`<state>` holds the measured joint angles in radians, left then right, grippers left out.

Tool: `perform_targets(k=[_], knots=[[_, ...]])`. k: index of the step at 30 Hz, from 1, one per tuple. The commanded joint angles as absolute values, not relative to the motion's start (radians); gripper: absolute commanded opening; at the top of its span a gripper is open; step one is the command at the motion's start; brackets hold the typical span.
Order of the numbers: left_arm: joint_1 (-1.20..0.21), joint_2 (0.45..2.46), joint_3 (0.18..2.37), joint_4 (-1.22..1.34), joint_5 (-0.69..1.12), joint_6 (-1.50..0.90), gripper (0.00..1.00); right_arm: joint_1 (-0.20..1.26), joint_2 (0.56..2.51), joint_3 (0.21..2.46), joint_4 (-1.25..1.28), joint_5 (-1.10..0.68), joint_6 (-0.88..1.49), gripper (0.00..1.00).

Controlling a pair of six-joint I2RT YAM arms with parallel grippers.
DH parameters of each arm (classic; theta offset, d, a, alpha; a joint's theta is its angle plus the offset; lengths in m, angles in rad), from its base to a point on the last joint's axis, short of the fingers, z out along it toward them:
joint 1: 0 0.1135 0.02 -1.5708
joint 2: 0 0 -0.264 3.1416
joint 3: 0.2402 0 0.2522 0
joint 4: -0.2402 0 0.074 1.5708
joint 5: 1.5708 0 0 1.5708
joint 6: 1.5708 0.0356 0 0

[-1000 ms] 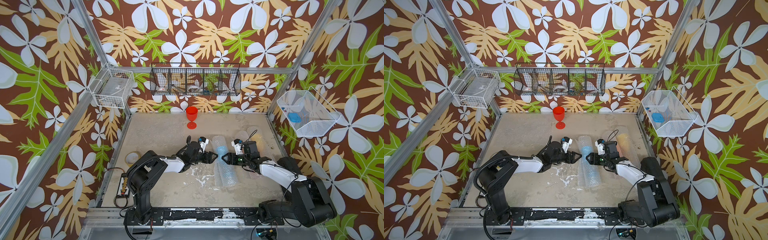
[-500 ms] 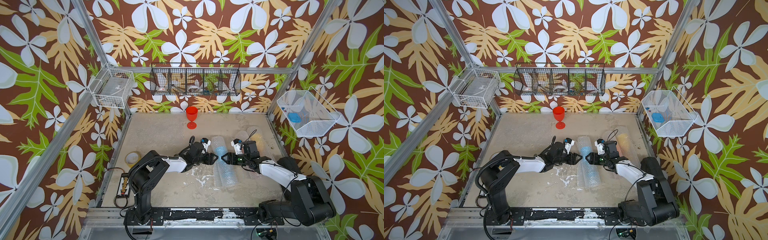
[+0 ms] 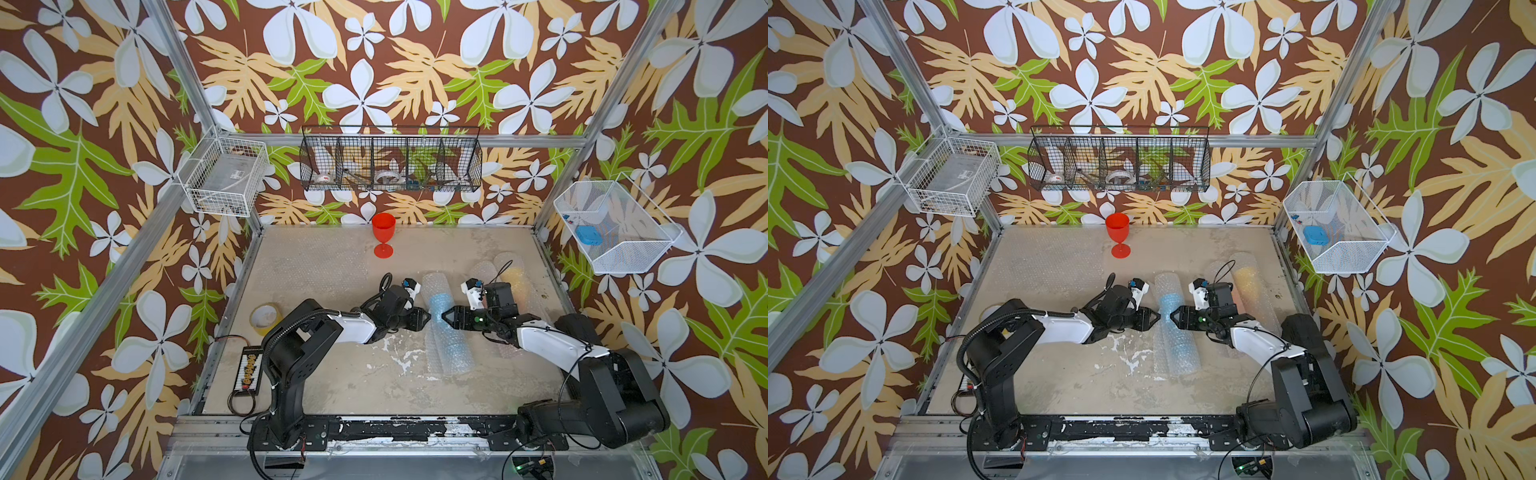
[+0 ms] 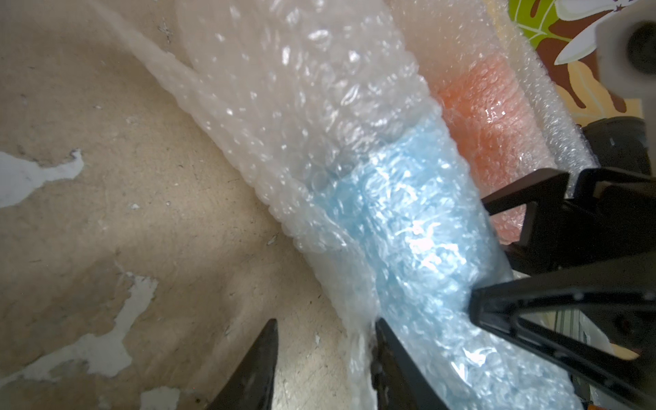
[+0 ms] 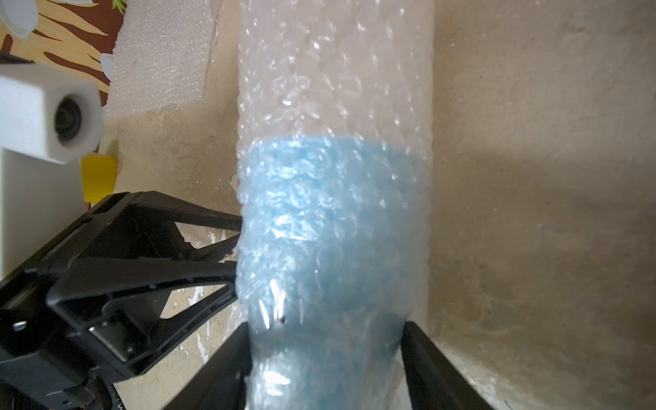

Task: Unpack wine glasses from bubble wrap
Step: Unwrap the bubble wrap at the center of the board.

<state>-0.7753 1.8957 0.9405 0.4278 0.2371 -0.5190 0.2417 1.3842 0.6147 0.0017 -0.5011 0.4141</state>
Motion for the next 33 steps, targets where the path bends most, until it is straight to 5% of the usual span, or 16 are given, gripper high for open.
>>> perform_targets(k=[1, 8, 21, 33], knots=[[-0.784, 1.904, 0.942, 0.438, 0.228, -0.505, 0.44, 0.241, 1.392, 0.615, 0.024, -0.502, 0.41, 0.67], [-0.8, 1.914, 0.965, 0.384, 0.168, -0.488, 0.28, 0.241, 1.4, 0.63, 0.014, -0.505, 0.405, 0.67], [-0.809, 1.937, 0.987, 0.387, 0.187, -0.491, 0.21, 0.242, 1.418, 0.632, 0.025, -0.512, 0.405, 0.67], [-0.81, 1.828, 0.94, 0.39, 0.163, -0.459, 0.0, 0.242, 1.415, 0.638, 0.007, -0.492, 0.385, 0.67]])
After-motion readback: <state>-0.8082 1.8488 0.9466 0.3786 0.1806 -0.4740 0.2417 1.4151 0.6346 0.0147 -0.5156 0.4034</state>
